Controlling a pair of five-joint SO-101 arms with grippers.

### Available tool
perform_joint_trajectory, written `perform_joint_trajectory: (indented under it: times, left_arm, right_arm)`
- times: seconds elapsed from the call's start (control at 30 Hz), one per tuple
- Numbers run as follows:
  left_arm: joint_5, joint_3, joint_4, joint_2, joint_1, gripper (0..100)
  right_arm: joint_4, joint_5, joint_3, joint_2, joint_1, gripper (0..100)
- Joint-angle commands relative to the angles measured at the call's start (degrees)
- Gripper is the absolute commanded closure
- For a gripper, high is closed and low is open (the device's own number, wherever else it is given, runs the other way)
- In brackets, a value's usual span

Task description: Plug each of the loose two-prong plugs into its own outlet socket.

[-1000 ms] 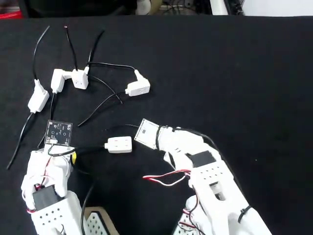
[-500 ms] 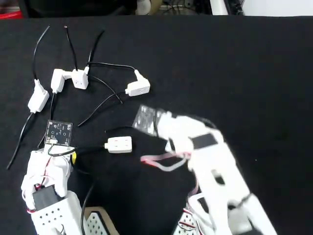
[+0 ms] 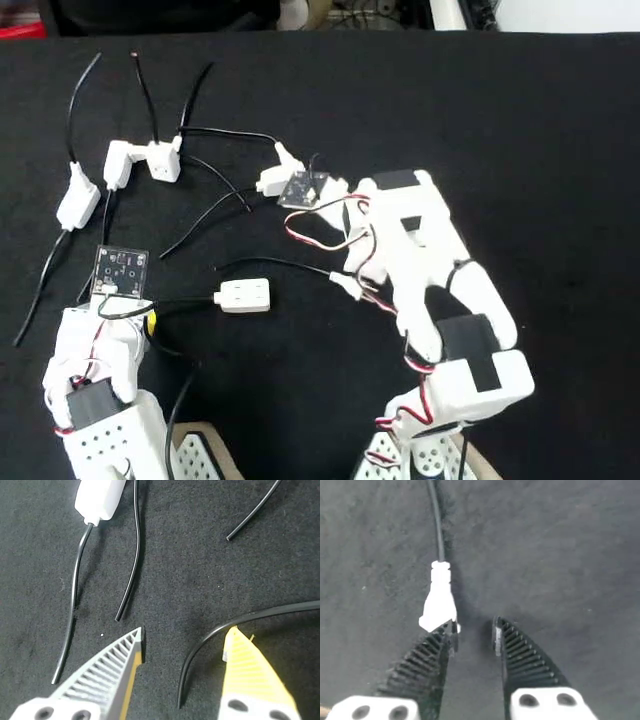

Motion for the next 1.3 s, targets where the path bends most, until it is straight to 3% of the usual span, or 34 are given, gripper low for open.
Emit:
perform_joint_trajectory:
  times: [0.0, 0.3, 0.5, 0.7, 0.9, 1.27]
  left_arm:
    - [0.26, 1.01, -0.97, -0.09, 0.48, 74]
    - [0.26, 1.01, -0.97, -0.09, 0.48, 74]
    - [0.26, 1.01, -0.97, -0.09, 0.48, 74]
    - [0.26, 1.01, -0.97, -0.09, 0.57, 74]
    - [0.18, 1.01, -0.97, 0.0, 1.36, 74]
    - [0.18, 1.01, -0.97, 0.0, 1.36, 74]
  right_arm:
    - [-4.04, 0.53, -0.13, -0.04, -1.05, 88.4]
    - [-6.24, -3.87, 3.56, 0.48, -7.74, 88.4]
    - [-4.22, -4.57, 1.89, 0.48, -6.59, 88.4]
    - [4.13, -9.76, -6.02, 0.4, -5.27, 88.4]
    - [15.3, -10.2, -13.23, 1.54, -6.59, 88.3]
    - [15.74, -12.48, -20.97, 20.0, -5.27, 88.3]
